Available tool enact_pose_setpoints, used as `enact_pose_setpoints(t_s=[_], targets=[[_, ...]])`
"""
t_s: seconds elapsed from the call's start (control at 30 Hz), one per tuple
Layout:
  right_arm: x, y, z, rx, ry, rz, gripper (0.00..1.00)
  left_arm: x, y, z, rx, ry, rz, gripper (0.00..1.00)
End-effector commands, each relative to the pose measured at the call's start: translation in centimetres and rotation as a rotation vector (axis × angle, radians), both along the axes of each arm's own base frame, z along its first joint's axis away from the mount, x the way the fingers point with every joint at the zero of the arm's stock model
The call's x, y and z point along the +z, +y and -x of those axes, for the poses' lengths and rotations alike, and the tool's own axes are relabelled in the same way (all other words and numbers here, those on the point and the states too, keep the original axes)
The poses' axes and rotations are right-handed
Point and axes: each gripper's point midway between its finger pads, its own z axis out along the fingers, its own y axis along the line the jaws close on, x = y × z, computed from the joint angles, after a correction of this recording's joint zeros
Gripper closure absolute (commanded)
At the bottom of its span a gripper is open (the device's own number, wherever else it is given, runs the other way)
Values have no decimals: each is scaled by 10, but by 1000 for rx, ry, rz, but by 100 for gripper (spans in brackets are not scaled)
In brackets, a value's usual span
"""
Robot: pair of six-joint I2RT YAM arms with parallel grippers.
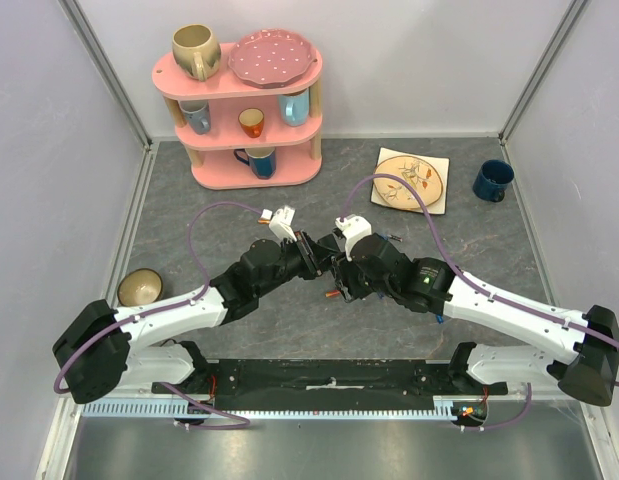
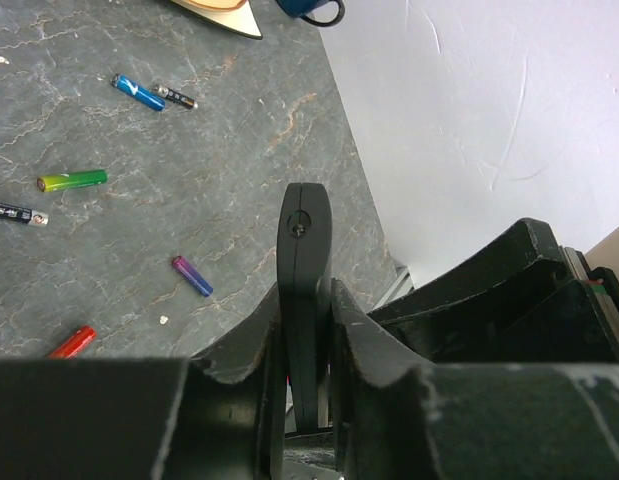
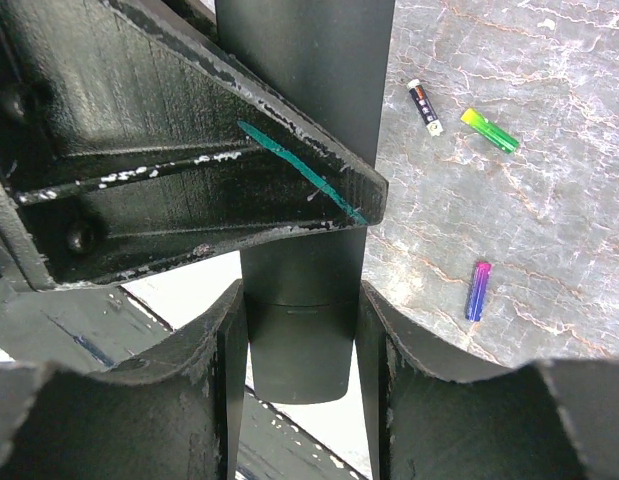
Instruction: Load the batteries into the remote control
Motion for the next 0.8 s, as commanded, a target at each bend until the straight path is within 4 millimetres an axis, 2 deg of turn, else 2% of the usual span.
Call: enact_pose_setpoints(t_s=[0.0,0.1,0.13,0.27,0.37,0.4,0.43,0.5,0.53,0.57,0.6,0.63,0.67,0.7,0.73,0.77], targets=[[24,12,-3,4,-32,-78,50,10,-2,-4,16,-24,37,98],[30,14,-2,9,-36,-98,34,10,-2,-4,16,-27,40,98],[35,14,-2,11,-39,-108,24,10,-1,-4,18,-29,42,98],[60,14,3,28,-50,-154,9,11,6,-8,59,-48,40,98],[81,3,6,22,-70,-160,4,20,13,-13,89,-96,32,98],[85,-7,6,-3,-85,-148,3,22,17,-15,104,-120,20,98],[88,-12,6,-16,-97,-148,2,34,20,-15,115,-151,50,98],[96,-28,2,-76,-144,-172,2,38,28,-16,134,-188,79,98],[84,-33,3,-105,-132,-175,2,49,32,-16,142,-220,126,98],[81,-36,3,-122,-136,-188,2,50,38,-14,149,-232,146,98],[90,-37,2,-138,-164,-256,2,53,44,-14,147,-248,170,98],[72,-43,1,-176,-156,-249,2,55,47,-13,145,-262,191,98],[69,-43,0,-213,-144,-297,2,61,54,-9,147,-290,234,98],[81,-42,-2,-235,-167,-384,2,62,59,-9,147,-297,255,98],[66,-41,1,-238,-149,-398,2,64,63,-8,148,-309,277,98],[71,-39,4,-237,-141,-461,2,62,69,-4,147,-321,298,98]])
